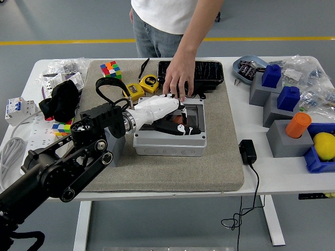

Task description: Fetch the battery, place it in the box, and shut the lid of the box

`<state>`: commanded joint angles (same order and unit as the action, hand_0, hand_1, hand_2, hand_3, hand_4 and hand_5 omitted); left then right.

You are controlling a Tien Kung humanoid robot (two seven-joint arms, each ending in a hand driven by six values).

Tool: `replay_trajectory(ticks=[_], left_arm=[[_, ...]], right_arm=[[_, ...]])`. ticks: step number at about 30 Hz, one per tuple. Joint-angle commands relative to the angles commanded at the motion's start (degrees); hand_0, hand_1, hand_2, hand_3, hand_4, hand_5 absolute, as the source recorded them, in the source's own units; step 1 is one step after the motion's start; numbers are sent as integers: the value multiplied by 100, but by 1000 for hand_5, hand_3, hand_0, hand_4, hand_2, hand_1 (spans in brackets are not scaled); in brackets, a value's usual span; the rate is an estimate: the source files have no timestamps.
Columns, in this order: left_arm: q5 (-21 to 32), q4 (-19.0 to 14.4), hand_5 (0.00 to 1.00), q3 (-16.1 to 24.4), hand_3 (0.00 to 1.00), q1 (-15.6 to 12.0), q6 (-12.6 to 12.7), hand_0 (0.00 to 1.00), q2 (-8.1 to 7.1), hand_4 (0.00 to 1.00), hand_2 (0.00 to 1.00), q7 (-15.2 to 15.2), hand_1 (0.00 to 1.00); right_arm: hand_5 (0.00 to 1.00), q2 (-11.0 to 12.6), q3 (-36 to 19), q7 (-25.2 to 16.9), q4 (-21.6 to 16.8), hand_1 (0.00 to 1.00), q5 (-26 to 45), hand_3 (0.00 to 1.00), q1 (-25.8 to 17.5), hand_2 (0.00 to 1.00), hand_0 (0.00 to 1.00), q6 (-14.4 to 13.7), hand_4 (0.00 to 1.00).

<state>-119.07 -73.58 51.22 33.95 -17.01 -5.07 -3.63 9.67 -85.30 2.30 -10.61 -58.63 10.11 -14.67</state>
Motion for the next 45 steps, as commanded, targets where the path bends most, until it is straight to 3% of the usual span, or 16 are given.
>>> replay_trajectory(ticks=[6,11,16,19,20,25,26,31,32,37,38,41,42,45], left_arm=[[-1,-104,998,330,529,-105,239,998,28,998,740,141,872],[271,-590,998,1289,561,-464,281,998,180,998,734,219,849],[1253,-936,998,2187,607,-686,200,959,249,998,734,443,827],[1957,-981,998,2575,607,-775,148,959,251,998,734,593,827],[2217,-994,998,2781,661,-829,133,864,254,998,735,663,811],[3329,-1044,998,3569,661,-1129,108,864,309,998,735,834,811],[3589,-1050,998,3717,738,-1179,99,848,323,998,760,852,816],[4818,-1004,998,4302,738,-1420,98,848,332,998,760,895,816],[5042,-993,998,4383,875,-1467,86,874,319,998,867,885,901],[6271,-882,998,4703,875,-1751,160,874,212,998,867,833,901],[6494,-870,998,4736,998,-1783,182,956,202,998,998,830,998],[7173,-829,998,4973,998,-1943,406,956,185,998,998,859,998],[7174,-815,998,5039,998,-1986,469,956,181,998,998,860,998],[6522,-749,998,5243,998,-2130,730,998,109,998,998,854,998]], right_arm=[[998,-8,14,-2,-4,759,6,792,0,747,798,-13,998],[998,-21,-23,0,-3,759,-17,792,-5,747,798,-14,998],[998,-42,-76,1,0,758,-49,792,-27,747,797,3,998],[998,-51,-86,-3,-2,758,-52,792,-29,747,797,3,998],[998,-55,-92,-8,-7,759,-48,792,-26,747,797,-4,998],[998,-75,-103,-13,-11,759,-33,792,-7,747,797,-10,998],[998,-80,-110,-15,-13,759,-31,792,-7,747,798,-12,998],[998,-109,-178,-16,-6,759,-68,792,-43,747,798,14,998],[998,-114,-191,-18,-7,759,-74,793,-49,747,798,17,998],[998,-149,-255,-44,-16,759,-98,793,-65,747,798,0,998],[998,-154,-262,-46,-16,759,-103,793,-67,749,801,-1,998],[998,-177,-355,-61,-13,759,-177,793,-86,749,801,-16,998],[998,-184,-382,-69,-14,759,-195,793,-94,749,801,-23,998],[998,-223,-494,-108,-22,781,-264,795,-142,754,806,-48,998]])
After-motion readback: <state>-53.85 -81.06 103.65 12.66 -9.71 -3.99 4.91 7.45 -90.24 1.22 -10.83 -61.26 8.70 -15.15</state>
